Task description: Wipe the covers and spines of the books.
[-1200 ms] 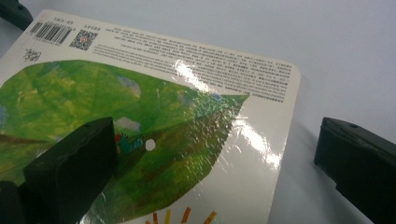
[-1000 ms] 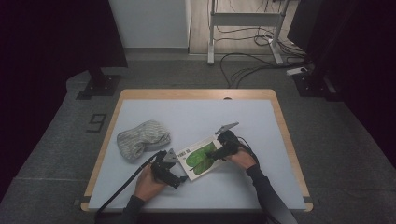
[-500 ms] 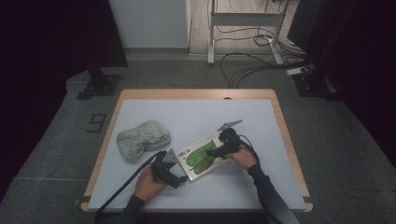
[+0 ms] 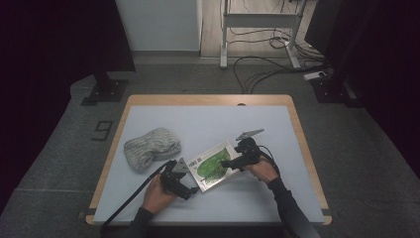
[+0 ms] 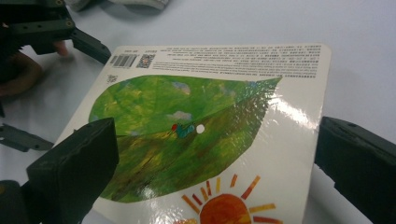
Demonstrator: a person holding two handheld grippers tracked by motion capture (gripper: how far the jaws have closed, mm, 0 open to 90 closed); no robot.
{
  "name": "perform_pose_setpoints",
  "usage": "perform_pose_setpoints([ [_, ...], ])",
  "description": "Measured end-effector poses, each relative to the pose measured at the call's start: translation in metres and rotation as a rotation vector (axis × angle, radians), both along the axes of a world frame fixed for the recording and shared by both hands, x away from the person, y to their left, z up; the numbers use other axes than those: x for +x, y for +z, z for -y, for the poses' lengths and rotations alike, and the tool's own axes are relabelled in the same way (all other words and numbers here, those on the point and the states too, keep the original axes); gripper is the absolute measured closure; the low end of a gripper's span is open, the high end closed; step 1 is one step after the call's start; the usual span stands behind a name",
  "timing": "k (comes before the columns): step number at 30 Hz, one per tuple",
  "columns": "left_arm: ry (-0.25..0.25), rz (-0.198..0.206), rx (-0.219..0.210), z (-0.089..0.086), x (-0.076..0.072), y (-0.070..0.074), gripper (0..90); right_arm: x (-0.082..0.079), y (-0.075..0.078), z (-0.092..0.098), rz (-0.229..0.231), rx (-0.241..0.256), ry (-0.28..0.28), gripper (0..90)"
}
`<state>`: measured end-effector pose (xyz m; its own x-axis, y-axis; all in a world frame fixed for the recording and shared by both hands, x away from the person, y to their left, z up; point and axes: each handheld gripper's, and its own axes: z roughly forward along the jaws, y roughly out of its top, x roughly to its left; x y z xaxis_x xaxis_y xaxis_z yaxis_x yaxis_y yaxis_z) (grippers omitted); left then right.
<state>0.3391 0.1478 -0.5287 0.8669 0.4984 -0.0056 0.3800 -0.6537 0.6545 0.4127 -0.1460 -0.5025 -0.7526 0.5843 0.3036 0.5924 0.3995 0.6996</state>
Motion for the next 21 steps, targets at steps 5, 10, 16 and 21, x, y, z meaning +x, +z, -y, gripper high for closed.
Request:
perform_pose_setpoints([
  [5,0.0,0.0,0.0,0.0,0.0,0.0,0.0,-0.005,0.005,0.004,0.003,0.015,0.005,0.0],
  [10,-0.002,0.0,0.003,0.0,0.0,0.0,0.0,-0.008,0.006,0.006,-0.031,0.036,0.041,3.4],
  [16,0.0,0.0,0.0,0.0,0.0,0.0,0.0,-0.008,0.007,0.005,-0.012,-0.003,0.055,6.7],
  [21,-0.002,0.0,0.003,0.0,0.0,0.0,0.0,0.0,0.01,0.004,0.013,-0.085,0.106,13.0],
])
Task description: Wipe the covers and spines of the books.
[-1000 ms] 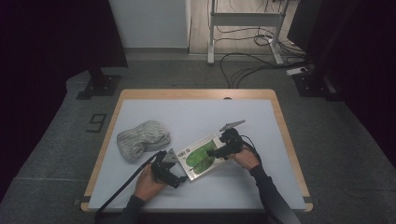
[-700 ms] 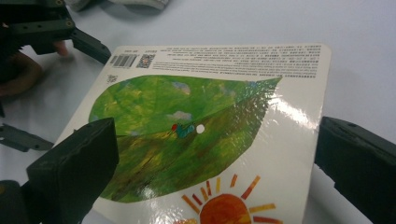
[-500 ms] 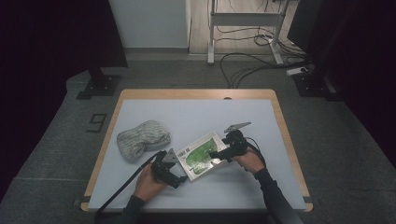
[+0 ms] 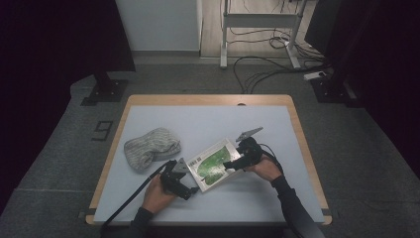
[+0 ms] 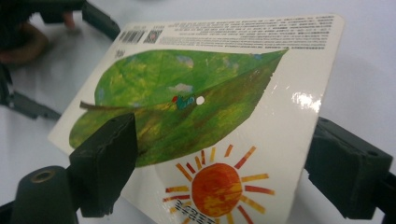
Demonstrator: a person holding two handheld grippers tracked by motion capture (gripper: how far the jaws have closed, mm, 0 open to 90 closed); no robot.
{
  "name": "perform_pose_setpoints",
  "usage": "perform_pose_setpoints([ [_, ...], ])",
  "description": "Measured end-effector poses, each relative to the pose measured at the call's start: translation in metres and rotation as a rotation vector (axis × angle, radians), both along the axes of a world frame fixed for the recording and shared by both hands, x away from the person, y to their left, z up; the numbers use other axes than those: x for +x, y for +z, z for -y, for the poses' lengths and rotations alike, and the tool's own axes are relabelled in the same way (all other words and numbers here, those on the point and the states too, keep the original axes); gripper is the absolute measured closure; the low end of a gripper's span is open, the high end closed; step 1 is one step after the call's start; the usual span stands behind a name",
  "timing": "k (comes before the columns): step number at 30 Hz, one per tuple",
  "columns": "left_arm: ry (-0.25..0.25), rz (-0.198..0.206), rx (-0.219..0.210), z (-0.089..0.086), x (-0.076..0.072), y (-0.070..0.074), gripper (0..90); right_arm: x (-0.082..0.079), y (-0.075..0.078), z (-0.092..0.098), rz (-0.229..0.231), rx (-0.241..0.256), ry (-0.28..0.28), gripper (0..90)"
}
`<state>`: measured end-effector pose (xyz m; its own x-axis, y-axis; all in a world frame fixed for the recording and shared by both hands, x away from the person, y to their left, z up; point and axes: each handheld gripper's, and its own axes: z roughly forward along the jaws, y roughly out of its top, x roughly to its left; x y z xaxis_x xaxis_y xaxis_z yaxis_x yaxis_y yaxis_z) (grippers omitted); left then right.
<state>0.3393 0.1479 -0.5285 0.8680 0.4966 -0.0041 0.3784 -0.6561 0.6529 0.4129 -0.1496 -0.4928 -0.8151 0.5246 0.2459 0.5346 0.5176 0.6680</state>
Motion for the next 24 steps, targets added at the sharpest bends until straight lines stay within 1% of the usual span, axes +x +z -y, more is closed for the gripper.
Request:
perform_pose_setpoints([
  [4,0.0,0.002,0.002,0.0,0.0,0.0,0.0,0.004,0.004,-0.001,0.018,-0.033,0.062,16.4],
  [6,0.001,0.001,0.001,0.0,0.0,0.0,0.0,0.004,0.004,-0.002,0.019,-0.048,0.08,19.6],
  [7,0.003,0.002,0.001,0.0,0.0,0.0,0.0,0.003,0.005,-0.002,0.025,-0.059,0.101,20.2],
  [8,0.005,0.002,0.0,0.0,-0.001,0.0,0.0,0.002,0.005,-0.003,0.028,-0.066,0.11,19.8],
  [10,0.015,0.001,0.001,0.001,-0.001,0.0,0.0,0.002,0.007,-0.004,0.038,-0.076,0.117,20.9],
  [12,0.034,0.004,0.007,0.001,-0.004,0.001,0.0,0.001,0.01,-0.004,0.042,-0.085,0.125,22.4],
  [14,0.053,0.006,0.004,0.0,-0.006,0.001,0.0,0.001,0.012,-0.004,0.046,-0.089,0.132,24.5],
  [20,0.071,-0.007,0.023,-0.001,-0.007,0.004,0.0,-0.001,0.014,-0.002,0.04,-0.084,0.137,29.0],
  [24,0.082,-0.018,0.005,-0.004,-0.008,0.008,0.0,-0.003,0.012,0.0,0.036,-0.086,0.133,30.6],
])
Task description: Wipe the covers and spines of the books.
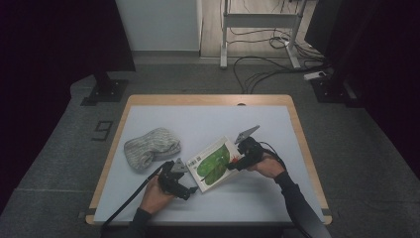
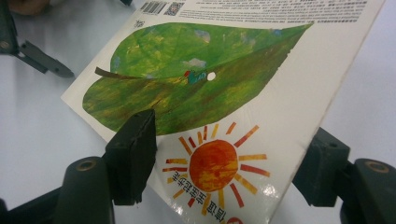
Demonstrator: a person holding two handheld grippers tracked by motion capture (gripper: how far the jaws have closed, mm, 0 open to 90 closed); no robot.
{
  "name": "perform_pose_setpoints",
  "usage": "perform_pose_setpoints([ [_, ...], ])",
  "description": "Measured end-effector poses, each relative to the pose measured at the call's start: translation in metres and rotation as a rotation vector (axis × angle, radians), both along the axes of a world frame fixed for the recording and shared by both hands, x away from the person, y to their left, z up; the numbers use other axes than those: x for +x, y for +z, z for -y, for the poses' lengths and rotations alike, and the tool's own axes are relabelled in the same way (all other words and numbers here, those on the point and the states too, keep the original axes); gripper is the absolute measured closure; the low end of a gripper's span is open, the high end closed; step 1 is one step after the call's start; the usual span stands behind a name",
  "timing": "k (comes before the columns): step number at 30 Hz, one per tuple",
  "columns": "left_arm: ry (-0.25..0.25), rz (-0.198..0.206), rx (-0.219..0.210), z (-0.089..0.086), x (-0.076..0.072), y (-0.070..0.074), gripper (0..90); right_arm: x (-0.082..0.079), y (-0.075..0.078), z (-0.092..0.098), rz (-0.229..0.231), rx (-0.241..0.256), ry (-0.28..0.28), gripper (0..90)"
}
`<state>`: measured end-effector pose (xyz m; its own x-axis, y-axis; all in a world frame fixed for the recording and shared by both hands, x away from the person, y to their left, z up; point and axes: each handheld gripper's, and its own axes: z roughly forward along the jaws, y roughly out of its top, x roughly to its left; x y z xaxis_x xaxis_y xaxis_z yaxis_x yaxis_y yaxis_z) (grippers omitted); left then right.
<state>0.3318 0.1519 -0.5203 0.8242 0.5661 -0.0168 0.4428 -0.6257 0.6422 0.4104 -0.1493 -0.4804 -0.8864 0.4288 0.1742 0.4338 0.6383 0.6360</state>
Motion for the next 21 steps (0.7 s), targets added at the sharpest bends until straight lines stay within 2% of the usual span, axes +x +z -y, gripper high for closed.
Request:
perform_pose_setpoints([
  [5,0.022,0.001,-0.039,-0.001,-0.001,0.004,0.0,-0.003,0.0,0.002,0.006,-0.006,-0.004,33.3],
  [9,0.021,-0.005,-0.065,0.001,0.0,0.003,0.0,-0.007,-0.003,0.004,0.008,-0.014,-0.016,34.8],
  [17,0.033,-0.037,-0.088,-0.002,0.002,0.008,0.0,-0.013,-0.011,0.009,0.011,-0.007,-0.025,37.5],
  [21,0.027,-0.044,-0.07,-0.001,0.002,0.009,0.0,-0.017,-0.012,0.01,0.021,-0.017,-0.029,38.8],
])
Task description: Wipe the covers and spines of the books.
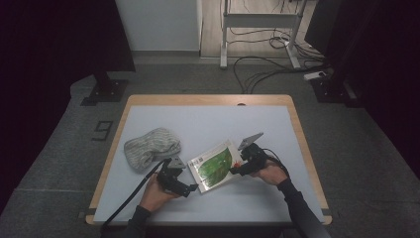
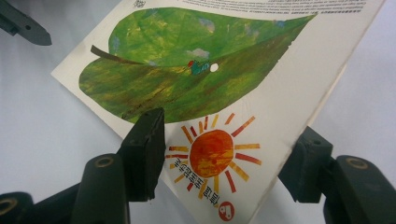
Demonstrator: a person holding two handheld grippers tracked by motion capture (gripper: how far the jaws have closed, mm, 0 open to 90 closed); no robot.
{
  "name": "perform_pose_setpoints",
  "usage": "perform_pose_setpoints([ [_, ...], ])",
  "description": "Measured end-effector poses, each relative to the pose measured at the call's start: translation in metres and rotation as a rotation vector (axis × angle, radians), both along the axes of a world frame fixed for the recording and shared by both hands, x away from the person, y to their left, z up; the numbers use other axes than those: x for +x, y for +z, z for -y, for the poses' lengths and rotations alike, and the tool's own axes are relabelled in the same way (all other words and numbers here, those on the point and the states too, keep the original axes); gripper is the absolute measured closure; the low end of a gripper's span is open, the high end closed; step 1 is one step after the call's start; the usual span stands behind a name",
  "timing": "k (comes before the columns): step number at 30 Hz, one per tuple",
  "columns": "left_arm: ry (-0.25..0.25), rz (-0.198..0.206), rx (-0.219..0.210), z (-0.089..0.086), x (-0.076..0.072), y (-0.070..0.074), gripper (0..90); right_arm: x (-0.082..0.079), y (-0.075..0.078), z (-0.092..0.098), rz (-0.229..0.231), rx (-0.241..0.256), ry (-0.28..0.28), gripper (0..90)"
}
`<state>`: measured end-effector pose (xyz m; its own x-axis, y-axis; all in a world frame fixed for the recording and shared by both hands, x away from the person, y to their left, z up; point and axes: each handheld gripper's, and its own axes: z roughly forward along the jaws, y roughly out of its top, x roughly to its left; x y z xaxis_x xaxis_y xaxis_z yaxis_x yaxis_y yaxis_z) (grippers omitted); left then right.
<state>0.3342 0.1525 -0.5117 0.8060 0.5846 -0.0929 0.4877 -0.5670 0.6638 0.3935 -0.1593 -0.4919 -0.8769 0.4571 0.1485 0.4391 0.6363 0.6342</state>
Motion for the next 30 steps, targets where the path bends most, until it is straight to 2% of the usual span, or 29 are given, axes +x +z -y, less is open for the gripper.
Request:
perform_pose_setpoints([
  [10,-0.007,-0.007,0.022,0.003,0.003,0.004,0.9,-0.009,-0.002,0.004,0.003,-0.004,-0.009,41.8],
  [26,-0.02,-0.021,0.011,0.007,0.008,0.007,3.8,-0.021,-0.003,0.013,0.009,0.001,-0.013,45.5],
  [30,-0.033,-0.028,0.028,0.01,0.01,0.006,3.9,-0.023,-0.003,0.014,0.015,-0.004,-0.015,46.0],
])
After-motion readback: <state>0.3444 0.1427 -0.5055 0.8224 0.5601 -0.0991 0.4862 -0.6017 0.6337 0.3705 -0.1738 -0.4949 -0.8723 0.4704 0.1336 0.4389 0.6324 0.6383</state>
